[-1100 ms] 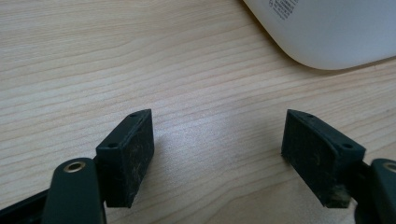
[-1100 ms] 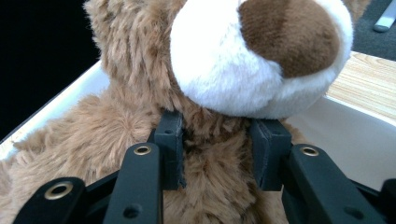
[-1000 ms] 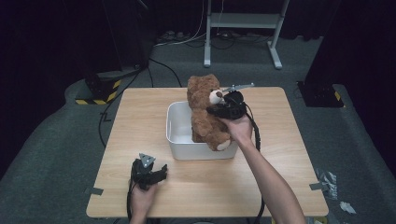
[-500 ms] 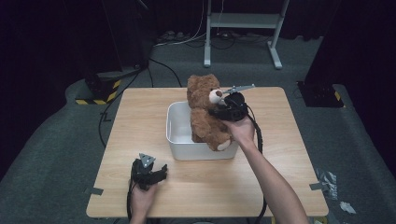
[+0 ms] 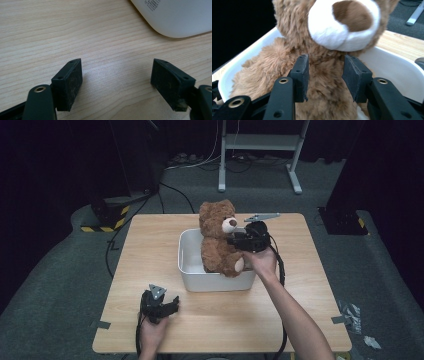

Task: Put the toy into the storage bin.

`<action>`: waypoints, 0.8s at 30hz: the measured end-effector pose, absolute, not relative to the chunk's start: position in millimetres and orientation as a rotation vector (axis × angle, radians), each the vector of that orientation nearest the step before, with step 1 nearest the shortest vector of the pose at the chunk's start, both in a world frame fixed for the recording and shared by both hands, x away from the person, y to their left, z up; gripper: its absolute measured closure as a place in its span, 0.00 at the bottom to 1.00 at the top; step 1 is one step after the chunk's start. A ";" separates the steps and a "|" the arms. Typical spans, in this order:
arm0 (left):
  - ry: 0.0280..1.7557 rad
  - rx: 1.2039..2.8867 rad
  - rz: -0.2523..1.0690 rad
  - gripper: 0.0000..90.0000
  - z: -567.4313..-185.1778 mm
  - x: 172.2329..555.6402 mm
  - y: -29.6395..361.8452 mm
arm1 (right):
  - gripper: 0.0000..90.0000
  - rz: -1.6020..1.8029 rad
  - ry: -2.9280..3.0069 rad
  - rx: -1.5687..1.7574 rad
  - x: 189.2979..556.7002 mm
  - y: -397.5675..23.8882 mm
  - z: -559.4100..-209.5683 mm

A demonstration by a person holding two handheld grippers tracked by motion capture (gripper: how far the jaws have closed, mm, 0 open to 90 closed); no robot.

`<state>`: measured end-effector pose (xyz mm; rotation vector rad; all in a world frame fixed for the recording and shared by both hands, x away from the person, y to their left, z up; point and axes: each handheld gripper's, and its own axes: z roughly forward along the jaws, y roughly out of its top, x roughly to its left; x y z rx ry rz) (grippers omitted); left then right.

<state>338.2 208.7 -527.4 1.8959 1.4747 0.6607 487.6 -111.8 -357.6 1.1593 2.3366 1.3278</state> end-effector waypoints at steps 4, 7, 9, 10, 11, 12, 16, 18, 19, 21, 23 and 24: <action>1.476 1.896 0.660 0.28 -527.4 338.1 208.7 | 0.62 1.355 2.307 1.158 484.4 -120.7 -352.9; 1.476 1.895 0.660 0.28 -527.4 338.1 208.7 | 0.62 1.364 2.298 1.160 482.7 -123.9 -351.4; 1.476 1.895 0.660 0.28 -527.4 338.1 208.7 | 0.62 1.374 2.286 1.155 480.3 -128.0 -349.9; 1.476 1.895 0.660 0.28 -527.4 338.1 208.7 | 0.62 1.379 2.279 1.158 479.4 -129.2 -349.4; 1.475 1.895 0.660 0.28 -527.4 338.2 208.7 | 0.62 1.379 2.279 1.158 479.4 -129.2 -349.4; 1.476 1.895 0.660 0.28 -527.4 338.2 208.7 | 0.62 1.392 2.270 1.153 477.6 -131.7 -347.8; 1.475 1.895 0.660 0.28 -527.4 338.2 208.7 | 0.61 1.402 2.257 1.137 473.3 -135.4 -344.5; 1.475 1.895 0.661 0.28 -527.4 338.1 208.7 | 0.61 1.404 2.256 1.133 472.4 -136.4 -344.0; 1.475 1.895 0.661 0.28 -527.4 338.2 208.7 | 0.61 1.403 2.253 1.132 471.3 -137.4 -343.3; 1.475 1.896 0.661 0.28 -527.4 338.2 208.7 | 0.61 1.412 2.243 1.123 469.4 -139.4 -342.0; 1.475 1.896 0.661 0.28 -527.4 338.2 208.7 | 0.61 1.419 2.239 1.126 466.8 -140.9 -340.4; 1.475 1.895 0.661 0.28 -527.4 338.2 208.7 | 0.61 1.419 2.234 1.115 466.1 -141.9 -340.2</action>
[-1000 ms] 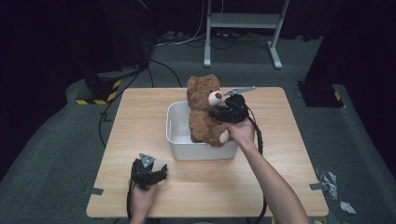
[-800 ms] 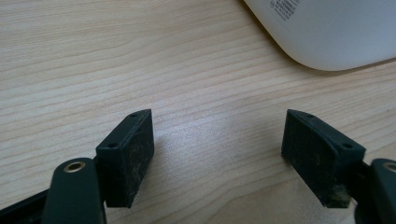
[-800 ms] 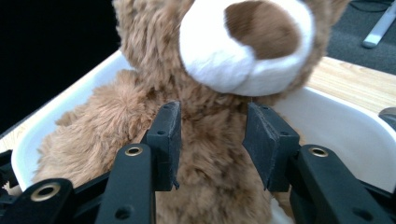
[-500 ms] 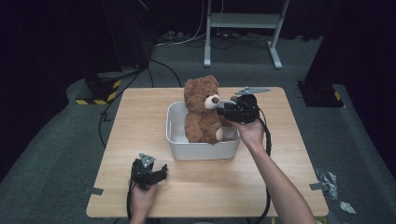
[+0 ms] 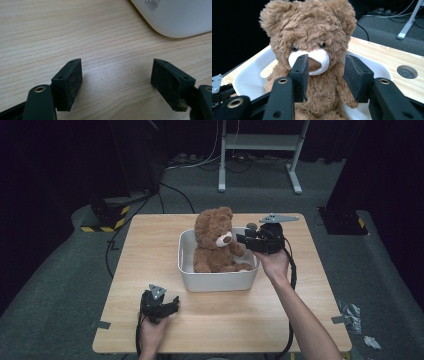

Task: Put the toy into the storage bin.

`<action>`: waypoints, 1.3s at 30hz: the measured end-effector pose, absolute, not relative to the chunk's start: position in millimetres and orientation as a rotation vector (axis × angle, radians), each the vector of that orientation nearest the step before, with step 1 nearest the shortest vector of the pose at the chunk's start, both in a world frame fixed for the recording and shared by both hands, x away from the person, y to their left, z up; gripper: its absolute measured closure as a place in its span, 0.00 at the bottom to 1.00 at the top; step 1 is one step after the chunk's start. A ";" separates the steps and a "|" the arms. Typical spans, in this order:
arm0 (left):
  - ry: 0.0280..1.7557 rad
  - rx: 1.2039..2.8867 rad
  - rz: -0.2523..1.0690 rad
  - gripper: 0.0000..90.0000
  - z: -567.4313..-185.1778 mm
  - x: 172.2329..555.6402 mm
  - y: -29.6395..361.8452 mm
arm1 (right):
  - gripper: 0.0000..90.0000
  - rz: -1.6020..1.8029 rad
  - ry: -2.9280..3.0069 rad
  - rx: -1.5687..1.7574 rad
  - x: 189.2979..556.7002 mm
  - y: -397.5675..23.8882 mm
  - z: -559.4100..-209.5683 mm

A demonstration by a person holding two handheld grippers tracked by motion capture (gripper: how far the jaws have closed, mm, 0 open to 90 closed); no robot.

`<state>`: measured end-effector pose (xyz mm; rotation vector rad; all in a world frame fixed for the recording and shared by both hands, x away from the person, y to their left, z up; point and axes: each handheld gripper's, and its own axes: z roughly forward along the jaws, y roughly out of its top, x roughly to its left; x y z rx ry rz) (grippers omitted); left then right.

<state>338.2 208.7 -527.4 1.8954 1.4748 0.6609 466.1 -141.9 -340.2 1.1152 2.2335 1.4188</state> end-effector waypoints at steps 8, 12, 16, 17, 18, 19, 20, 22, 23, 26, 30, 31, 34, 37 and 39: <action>1.475 1.895 0.661 0.28 -527.4 338.1 208.7 | 0.60 1.444 2.199 1.121 458.0 -155.5 -339.3; 1.475 1.896 0.661 0.28 -527.4 338.2 208.7 | 0.60 1.456 2.186 1.128 454.5 -161.3 -339.3; 1.475 1.896 0.661 0.28 -527.4 338.1 208.6 | 0.59 1.474 2.165 1.136 450.1 -169.1 -337.8; 1.475 1.896 0.661 0.28 -527.4 338.1 208.6 | 0.59 1.474 2.165 1.136 450.1 -169.1 -337.8; 1.475 1.896 0.661 0.28 -527.4 338.2 208.7 | 0.59 1.479 2.159 1.128 448.8 -171.6 -336.8; 1.475 1.896 0.661 0.28 -527.4 338.2 208.7 | 0.59 1.479 2.159 1.128 448.8 -171.6 -336.8; 1.475 1.896 0.661 0.28 -527.4 338.2 208.7 | 0.59 1.485 2.154 1.127 446.6 -173.6 -336.2; 1.475 1.896 0.661 0.28 -527.4 338.2 208.7 | 0.59 1.487 2.152 1.131 445.4 -174.6 -336.1; 1.475 1.896 0.661 0.28 -527.4 338.2 208.6 | 0.59 1.489 2.150 1.127 444.7 -176.0 -336.2; 1.475 1.896 0.661 0.28 -527.4 338.2 208.7 | 0.58 1.494 2.144 1.129 442.4 -179.9 -336.6; 1.475 1.896 0.661 0.28 -527.4 338.2 208.7 | 0.58 1.511 2.129 1.139 439.5 -185.3 -336.3; 1.475 1.896 0.661 0.28 -527.4 338.2 208.7 | 0.58 1.511 2.129 1.139 439.5 -185.3 -336.3; 1.474 1.896 0.661 0.28 -527.4 338.2 208.7 | 0.58 1.518 2.132 1.138 437.5 -187.4 -336.2; 1.476 1.894 0.662 0.28 -527.5 338.2 208.4 | 0.57 1.525 2.132 1.132 432.2 -191.0 -335.1; 1.477 1.894 0.662 0.28 -527.5 338.2 208.5 | 0.57 1.539 2.128 1.140 428.2 -194.1 -335.2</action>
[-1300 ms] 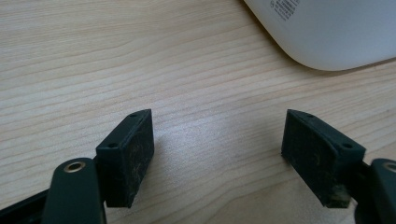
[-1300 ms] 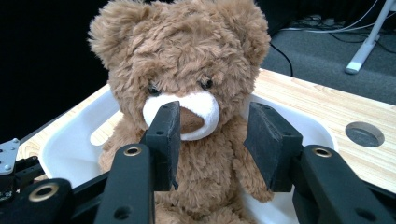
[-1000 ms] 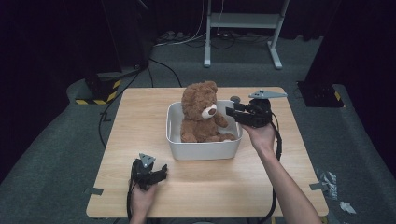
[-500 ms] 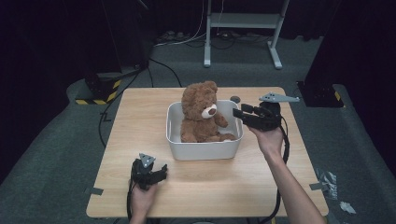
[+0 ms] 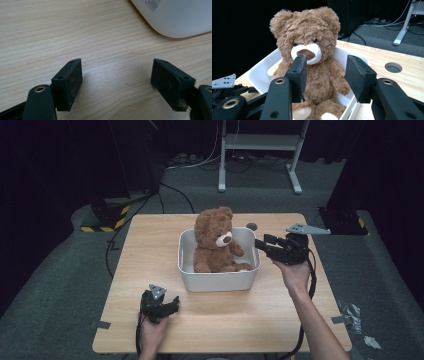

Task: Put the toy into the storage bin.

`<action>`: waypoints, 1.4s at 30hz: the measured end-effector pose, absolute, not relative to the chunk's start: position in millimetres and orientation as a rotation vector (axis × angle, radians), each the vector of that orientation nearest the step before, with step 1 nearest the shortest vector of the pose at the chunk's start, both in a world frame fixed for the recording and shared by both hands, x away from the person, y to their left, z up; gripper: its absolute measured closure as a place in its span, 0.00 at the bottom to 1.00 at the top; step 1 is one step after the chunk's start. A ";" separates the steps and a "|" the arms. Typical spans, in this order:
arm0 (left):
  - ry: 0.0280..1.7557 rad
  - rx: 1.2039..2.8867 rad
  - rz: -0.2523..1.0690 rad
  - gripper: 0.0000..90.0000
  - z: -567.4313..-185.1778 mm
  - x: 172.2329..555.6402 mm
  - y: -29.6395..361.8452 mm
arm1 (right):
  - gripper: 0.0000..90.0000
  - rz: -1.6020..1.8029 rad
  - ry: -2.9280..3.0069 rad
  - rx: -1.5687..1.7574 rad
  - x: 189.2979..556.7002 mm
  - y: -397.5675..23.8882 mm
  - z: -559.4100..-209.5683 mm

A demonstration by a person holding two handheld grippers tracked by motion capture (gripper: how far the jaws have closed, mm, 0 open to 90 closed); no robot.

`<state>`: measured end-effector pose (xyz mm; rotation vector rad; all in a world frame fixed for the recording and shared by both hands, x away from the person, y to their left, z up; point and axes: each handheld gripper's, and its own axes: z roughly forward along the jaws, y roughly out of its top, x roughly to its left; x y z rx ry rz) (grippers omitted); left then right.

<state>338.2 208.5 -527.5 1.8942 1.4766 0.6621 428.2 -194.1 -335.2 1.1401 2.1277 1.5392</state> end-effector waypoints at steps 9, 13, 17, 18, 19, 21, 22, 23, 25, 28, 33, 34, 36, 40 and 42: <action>1.476 1.894 0.662 0.28 -527.5 338.2 208.4 | 0.57 1.564 2.113 1.147 419.5 -204.5 -335.5; 1.481 1.895 0.663 0.28 -527.3 338.2 208.3 | 0.57 1.577 2.110 1.151 416.3 -207.4 -337.5; 1.481 1.895 0.663 0.28 -527.3 338.2 208.3 | 0.57 1.597 2.110 1.144 411.4 -208.2 -341.7; 1.481 1.895 0.663 0.28 -527.3 338.2 208.3 | 0.57 1.597 2.110 1.144 411.4 -208.2 -341.7; 1.481 1.895 0.663 0.28 -527.3 338.2 208.3 | 0.57 1.602 2.110 1.150 410.5 -208.2 -342.6; 1.481 1.894 0.663 0.28 -527.3 338.2 208.3 | 0.57 1.602 2.115 1.149 408.3 -210.0 -345.4; 1.481 1.894 0.663 0.28 -527.3 338.2 208.3 | 0.57 1.602 2.115 1.149 408.3 -210.0 -345.4; 1.481 1.895 0.663 0.28 -527.3 338.2 208.3 | 0.57 1.604 2.112 1.149 406.9 -211.4 -347.2; 1.481 1.895 0.663 0.28 -527.3 338.2 208.3 | 0.57 1.607 2.112 1.150 405.5 -213.2 -348.4; 1.480 1.895 0.663 0.28 -527.3 338.2 208.3 | 0.57 1.610 2.110 1.152 404.1 -214.7 -349.6; 1.481 1.895 0.663 0.28 -527.3 338.2 208.3 | 0.57 1.613 2.107 1.161 401.0 -217.8 -351.3; 1.479 1.893 0.663 0.28 -527.4 338.3 208.3 | 0.57 1.610 2.106 1.155 400.5 -218.7 -351.9; 1.481 1.894 0.663 0.28 -527.3 338.2 208.3 | 0.57 1.610 2.107 1.158 399.2 -220.0 -353.0; 1.481 1.894 0.663 0.28 -527.3 338.2 208.3 | 0.56 1.613 2.103 1.172 397.0 -222.6 -355.4; 1.479 1.893 0.662 0.28 -527.4 338.3 208.3 | 0.56 1.609 2.101 1.170 395.8 -225.5 -357.9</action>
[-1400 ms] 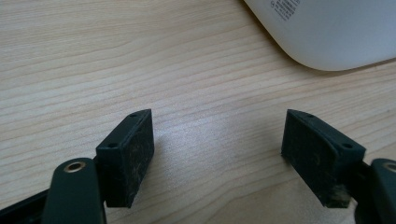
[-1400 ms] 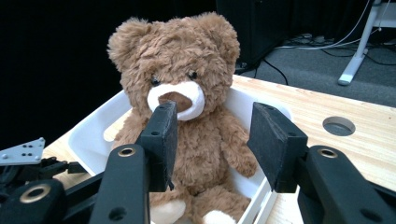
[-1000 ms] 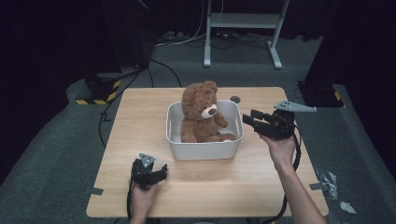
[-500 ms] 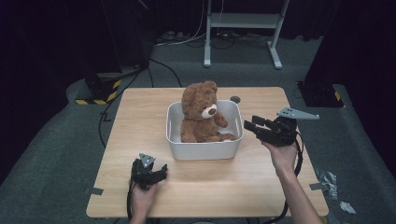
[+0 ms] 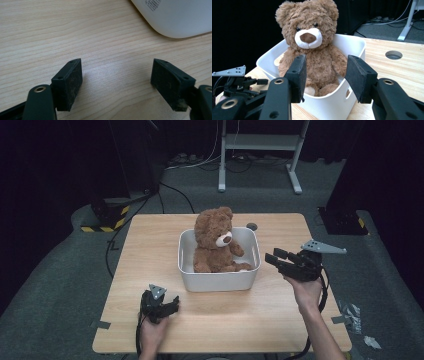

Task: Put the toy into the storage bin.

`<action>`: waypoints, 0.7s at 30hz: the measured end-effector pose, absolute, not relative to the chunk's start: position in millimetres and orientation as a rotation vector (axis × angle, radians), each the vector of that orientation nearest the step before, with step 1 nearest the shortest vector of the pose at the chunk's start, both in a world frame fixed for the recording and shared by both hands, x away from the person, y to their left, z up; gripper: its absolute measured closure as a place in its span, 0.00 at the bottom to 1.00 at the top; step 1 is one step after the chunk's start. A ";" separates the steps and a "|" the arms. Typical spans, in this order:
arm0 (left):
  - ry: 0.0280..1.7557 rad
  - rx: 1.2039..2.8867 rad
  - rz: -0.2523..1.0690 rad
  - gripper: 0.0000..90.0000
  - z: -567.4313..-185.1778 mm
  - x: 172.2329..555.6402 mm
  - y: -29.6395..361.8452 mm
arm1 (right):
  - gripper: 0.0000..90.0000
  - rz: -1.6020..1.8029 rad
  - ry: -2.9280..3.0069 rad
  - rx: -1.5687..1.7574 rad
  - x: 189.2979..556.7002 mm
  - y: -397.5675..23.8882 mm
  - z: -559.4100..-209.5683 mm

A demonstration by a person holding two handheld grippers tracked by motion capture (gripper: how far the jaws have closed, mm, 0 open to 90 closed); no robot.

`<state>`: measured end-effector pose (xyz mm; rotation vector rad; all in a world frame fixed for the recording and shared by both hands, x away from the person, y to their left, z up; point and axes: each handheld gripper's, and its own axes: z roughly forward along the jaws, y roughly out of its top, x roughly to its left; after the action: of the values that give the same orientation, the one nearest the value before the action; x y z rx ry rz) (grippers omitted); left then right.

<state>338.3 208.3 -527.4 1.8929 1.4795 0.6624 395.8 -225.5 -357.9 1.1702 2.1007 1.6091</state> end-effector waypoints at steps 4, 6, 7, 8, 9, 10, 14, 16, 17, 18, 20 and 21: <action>1.479 1.892 0.663 0.28 -527.5 338.3 208.4 | 0.56 1.610 2.098 1.184 394.2 -228.4 -360.7; 1.479 1.893 0.663 0.28 -527.5 338.3 208.4 | 0.56 1.610 2.096 1.192 393.6 -230.3 -362.9; 1.479 1.892 0.662 0.28 -527.5 338.3 208.4 | 0.56 1.611 2.093 1.193 393.4 -231.2 -363.9; 1.480 1.893 0.662 0.28 -527.4 338.3 208.4 | 0.56 1.611 2.091 1.198 392.7 -232.9 -365.9; 1.479 1.892 0.662 0.28 -527.5 338.3 208.4 | 0.56 1.613 2.087 1.200 392.4 -233.5 -366.9; 1.478 1.892 0.663 0.28 -527.5 338.3 208.4 | 0.56 1.613 2.087 1.200 392.4 -233.5 -366.9; 1.479 1.893 0.663 0.28 -527.4 338.3 208.4 | 0.56 1.607 2.087 1.210 389.9 -237.2 -371.5; 1.479 1.892 0.663 0.28 -527.5 338.3 208.4 | 0.56 1.606 2.084 1.211 389.6 -238.1 -372.3; 1.478 1.892 0.663 0.28 -527.5 338.3 208.4 | 0.56 1.605 2.080 1.214 389.0 -240.0 -373.7; 1.479 1.892 0.663 0.28 -527.5 338.3 208.3 | 0.56 1.605 2.078 1.218 388.5 -240.9 -374.2; 1.479 1.892 0.663 0.28 -527.5 338.3 208.4 | 0.56 1.606 2.074 1.218 388.2 -241.8 -375.0; 1.479 1.892 0.662 0.28 -527.5 338.3 208.4 | 0.56 1.600 2.073 1.224 387.3 -243.3 -376.7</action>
<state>338.3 208.4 -527.5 1.8921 1.4786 0.6624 387.3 -243.3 -376.7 1.2245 2.0731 1.5996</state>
